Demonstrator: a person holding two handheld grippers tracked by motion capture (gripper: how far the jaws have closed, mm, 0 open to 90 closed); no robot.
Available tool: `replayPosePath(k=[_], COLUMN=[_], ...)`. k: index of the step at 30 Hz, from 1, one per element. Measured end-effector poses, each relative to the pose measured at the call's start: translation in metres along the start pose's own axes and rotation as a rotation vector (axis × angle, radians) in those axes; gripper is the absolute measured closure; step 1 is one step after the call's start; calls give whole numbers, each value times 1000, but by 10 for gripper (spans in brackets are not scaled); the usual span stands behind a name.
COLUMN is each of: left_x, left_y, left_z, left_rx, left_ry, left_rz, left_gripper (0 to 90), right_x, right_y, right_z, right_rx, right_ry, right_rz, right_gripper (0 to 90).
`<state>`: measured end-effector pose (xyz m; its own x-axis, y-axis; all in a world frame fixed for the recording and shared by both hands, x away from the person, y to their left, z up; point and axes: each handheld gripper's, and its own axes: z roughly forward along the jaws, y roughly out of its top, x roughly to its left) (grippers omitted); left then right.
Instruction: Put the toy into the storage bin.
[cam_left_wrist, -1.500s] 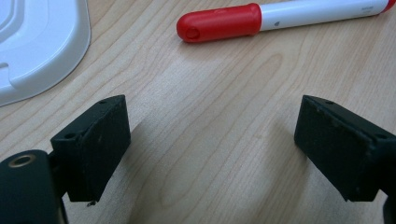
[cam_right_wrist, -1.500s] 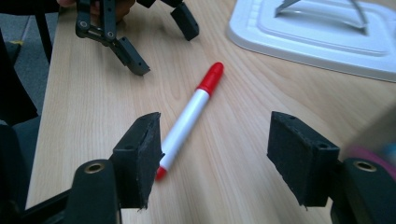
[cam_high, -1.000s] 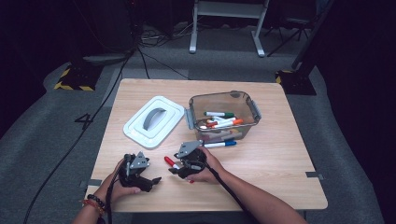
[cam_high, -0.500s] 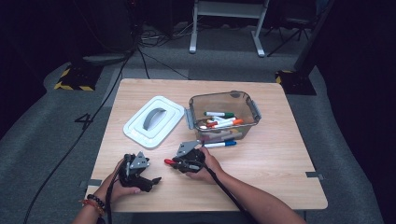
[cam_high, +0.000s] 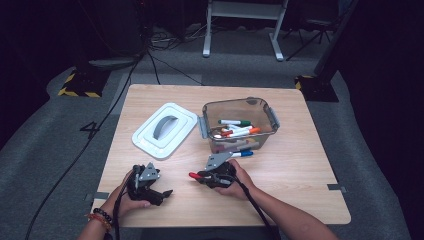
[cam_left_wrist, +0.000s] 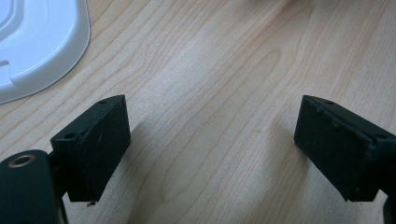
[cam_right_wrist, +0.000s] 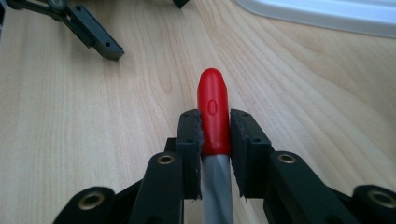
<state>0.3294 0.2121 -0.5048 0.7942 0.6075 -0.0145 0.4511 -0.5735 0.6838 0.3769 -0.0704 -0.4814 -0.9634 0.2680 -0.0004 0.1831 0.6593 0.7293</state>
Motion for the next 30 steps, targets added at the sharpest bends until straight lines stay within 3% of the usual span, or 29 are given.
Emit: replayPosePath(k=[20, 23, 30], left_x=[0, 0, 0], left_y=[0, 0, 0], left_z=[0, 0, 0], left_rx=[-1, 0, 0], left_ry=[0, 1, 2], left_rz=[0, -2, -2], left_gripper=[111, 111, 111], right_x=[-10, -10, -18], right_y=[-10, -11, -15], right_z=[-101, -115, -148], right_rx=[-174, -187, -211], right_ry=[-69, -84, -127], right_rz=[34, 15, 21], right_gripper=[749, 749, 749])
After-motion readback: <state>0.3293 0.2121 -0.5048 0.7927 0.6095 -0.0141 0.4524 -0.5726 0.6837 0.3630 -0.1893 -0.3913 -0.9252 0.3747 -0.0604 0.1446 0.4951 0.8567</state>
